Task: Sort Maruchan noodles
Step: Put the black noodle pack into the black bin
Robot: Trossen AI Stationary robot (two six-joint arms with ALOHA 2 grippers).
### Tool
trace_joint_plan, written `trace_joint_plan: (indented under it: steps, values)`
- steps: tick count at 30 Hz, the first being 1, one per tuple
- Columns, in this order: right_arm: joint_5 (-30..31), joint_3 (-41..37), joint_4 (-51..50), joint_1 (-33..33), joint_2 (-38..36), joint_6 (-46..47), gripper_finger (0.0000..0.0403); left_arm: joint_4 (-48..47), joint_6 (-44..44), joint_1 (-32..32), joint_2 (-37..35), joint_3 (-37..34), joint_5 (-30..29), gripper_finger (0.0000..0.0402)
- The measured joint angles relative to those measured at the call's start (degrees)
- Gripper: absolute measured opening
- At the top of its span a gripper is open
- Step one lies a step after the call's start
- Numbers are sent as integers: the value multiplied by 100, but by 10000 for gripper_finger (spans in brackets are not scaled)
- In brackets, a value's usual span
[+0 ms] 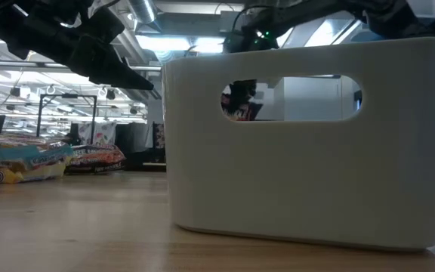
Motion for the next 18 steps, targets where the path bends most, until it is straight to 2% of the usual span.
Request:
trace_joint_plan:
  steps: [14,18]
  values:
    - [169,-18,-43,2,420,-28,85,-2,2,0,3,0,5,175]
    - [280,-25,-80,4,465,-18,85,-5,1,0,17,2,257,175]
